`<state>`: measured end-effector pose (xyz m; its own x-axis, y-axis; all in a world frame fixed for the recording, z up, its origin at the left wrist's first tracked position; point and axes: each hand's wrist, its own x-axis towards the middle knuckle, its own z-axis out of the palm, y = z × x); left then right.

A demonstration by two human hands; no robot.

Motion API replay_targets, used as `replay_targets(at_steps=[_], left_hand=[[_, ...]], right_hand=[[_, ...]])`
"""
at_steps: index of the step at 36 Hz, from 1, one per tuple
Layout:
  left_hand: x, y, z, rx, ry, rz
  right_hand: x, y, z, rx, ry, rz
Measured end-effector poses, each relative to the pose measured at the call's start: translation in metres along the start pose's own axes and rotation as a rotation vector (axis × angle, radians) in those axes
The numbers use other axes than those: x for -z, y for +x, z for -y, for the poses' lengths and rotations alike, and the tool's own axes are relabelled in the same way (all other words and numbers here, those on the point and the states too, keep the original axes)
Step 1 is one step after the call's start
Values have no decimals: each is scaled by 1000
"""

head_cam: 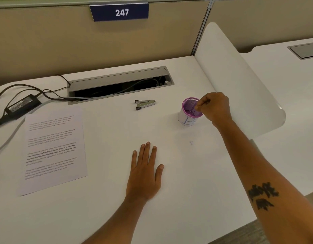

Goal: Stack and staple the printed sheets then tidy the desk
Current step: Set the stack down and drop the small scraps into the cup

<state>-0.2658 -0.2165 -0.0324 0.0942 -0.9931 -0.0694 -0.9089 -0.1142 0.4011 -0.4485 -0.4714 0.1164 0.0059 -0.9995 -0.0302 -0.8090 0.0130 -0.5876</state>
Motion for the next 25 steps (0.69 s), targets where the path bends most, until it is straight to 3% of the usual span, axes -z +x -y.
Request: replay_targets(at_steps=[8,16,20,25], left_hand=[[0,0,0,-3,8,-4],[1,-1,-1,3,7,-3],[0,0,-1,6,8,0],[0,0,-1,6,18,-3]], right_hand=[[1,-13,-9,125,69,-41],[-16,-75,-40,102,216,-142],[-46,-107,-76,136,89,-96],[-67,-134,-104,93,-320,70]])
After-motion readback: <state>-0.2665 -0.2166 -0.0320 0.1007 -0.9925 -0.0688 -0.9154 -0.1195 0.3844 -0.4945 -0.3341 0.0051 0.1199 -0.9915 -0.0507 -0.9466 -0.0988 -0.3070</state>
